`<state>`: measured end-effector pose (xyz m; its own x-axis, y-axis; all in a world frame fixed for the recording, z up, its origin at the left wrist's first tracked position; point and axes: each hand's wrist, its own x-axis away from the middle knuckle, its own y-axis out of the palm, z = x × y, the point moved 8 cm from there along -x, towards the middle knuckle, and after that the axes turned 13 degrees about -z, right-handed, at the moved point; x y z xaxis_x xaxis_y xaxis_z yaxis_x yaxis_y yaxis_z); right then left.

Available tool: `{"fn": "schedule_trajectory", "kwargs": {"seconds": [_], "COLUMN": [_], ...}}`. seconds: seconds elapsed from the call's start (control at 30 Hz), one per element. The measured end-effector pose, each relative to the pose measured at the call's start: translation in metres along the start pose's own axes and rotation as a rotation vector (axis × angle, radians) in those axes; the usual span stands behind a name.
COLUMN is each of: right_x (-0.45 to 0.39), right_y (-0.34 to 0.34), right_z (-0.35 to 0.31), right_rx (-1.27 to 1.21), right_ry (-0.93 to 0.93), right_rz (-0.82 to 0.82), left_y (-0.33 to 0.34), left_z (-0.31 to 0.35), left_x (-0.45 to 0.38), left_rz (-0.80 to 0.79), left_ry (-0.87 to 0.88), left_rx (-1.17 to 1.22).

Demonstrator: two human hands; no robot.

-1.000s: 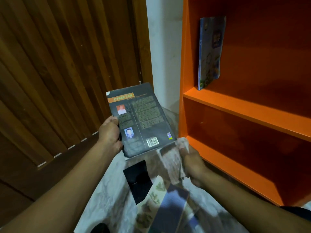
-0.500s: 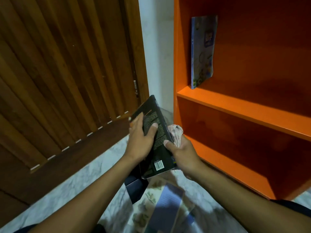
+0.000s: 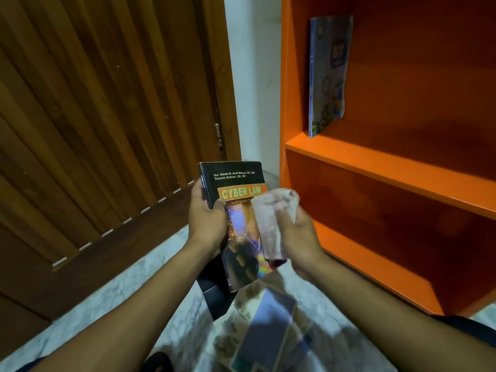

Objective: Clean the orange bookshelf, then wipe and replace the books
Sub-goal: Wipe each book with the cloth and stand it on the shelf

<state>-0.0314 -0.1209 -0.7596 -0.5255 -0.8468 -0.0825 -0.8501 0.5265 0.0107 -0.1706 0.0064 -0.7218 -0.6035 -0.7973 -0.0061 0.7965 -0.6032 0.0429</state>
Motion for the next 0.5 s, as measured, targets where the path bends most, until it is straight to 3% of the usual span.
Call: {"fn": "schedule_trajectory", "kwargs": {"seconds": [0.1, 0.2, 0.27, 0.37, 0.5], "right_x": [-0.011, -0.016, -0.019, -0.025, -0.006], "right_y": [-0.039, -0.079, -0.080, -0.053, -0.021], "right_z": [-0.001, -0.031, -0.057, -0.058, -0.032], "right_rx": [-0.318, -0.153, 0.182, 0.582, 0.495], "right_ry": [0.063, -0.097, -0.256, -0.325, -0.311], "right_rz": [0.220, 0.354, 0.274, 0.073, -0.042], "left_y": [0.005, 0.013, 0.024, 0.038, 0.037], "left_z": [0.005, 0.006, 0.010, 0.014, 0.017], "left_x": [0.004, 0.006, 0.010, 0.013, 0.005], "left_rz": [-0.091, -0.218, -0.301, -0.362, -0.321], "left_ry": [-0.024, -0.058, -0.049, -0.025, -0.008], "left_rx": [-0.019, -0.014, -0.028, 0.008, 0.115]}}
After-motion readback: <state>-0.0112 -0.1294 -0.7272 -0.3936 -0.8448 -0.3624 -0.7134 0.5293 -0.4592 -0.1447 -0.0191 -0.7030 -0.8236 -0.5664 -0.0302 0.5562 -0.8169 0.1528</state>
